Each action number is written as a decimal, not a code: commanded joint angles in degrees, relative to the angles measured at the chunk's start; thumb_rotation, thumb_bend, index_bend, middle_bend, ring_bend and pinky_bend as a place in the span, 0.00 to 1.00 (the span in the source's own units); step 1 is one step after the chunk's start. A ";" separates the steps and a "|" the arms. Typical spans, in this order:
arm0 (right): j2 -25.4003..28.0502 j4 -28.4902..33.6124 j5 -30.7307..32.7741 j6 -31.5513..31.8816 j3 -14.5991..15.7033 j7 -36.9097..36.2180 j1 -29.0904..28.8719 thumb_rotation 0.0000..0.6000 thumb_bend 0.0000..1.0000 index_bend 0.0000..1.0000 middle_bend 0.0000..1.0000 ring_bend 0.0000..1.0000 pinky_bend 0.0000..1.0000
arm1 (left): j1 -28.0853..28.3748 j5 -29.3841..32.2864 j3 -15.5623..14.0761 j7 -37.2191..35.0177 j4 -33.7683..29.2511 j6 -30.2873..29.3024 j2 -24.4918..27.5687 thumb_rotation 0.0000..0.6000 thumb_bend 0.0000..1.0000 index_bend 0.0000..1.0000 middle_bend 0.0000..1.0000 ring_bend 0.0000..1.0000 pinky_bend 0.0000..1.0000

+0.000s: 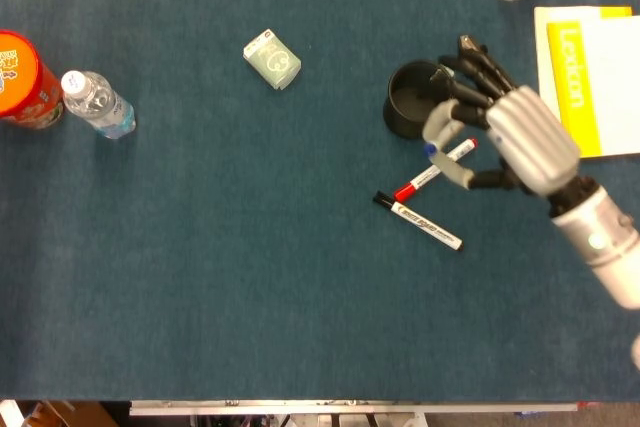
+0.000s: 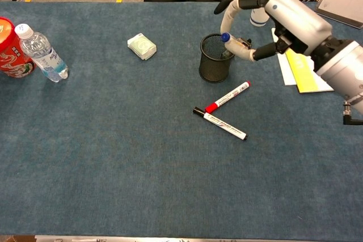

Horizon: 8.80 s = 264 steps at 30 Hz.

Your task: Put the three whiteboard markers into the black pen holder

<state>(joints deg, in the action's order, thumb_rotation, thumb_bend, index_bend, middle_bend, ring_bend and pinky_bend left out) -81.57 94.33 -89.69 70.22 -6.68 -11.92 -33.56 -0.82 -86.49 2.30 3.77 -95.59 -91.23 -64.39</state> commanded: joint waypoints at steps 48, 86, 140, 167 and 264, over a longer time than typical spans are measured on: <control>-0.78 -6.90 -9.58 -5.70 9.86 0.67 -2.64 1.00 0.37 0.39 0.32 0.17 0.20 | -1.30 0.45 -0.83 -0.38 0.12 -0.07 -0.04 1.00 0.42 0.22 0.22 0.22 0.17; -15.51 -26.35 -2.20 -15.57 7.90 19.16 -5.02 1.00 0.30 0.47 0.34 0.17 0.19 | -1.94 1.32 -0.69 -2.16 1.61 -0.15 0.21 1.00 0.42 0.22 0.22 0.22 0.17; -1.93 -0.24 1.29 -1.99 -0.18 -5.47 -2.33 1.00 0.33 0.63 0.37 0.17 0.19 | -1.96 1.05 -0.65 -2.19 1.59 0.08 0.20 1.00 0.42 0.22 0.22 0.22 0.17; -9.77 -18.85 11.85 -11.00 -5.06 -9.39 -6.22 1.00 0.33 0.55 0.34 0.15 0.11 | -2.00 1.59 -0.99 -1.70 0.97 0.94 0.69 1.00 0.42 0.22 0.22 0.22 0.17; -10.33 -6.91 3.20 -13.70 7.87 42.06 0.44 1.00 0.04 0.41 0.27 0.09 0.10 | -2.09 0.62 -1.74 -4.55 2.48 1.26 1.14 1.00 0.42 0.22 0.22 0.22 0.17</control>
<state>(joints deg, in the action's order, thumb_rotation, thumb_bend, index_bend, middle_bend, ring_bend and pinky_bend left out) -92.04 87.20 -86.38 56.46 1.36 30.04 -32.97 -2.91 -85.87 0.56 -0.79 -93.10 -89.97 -63.26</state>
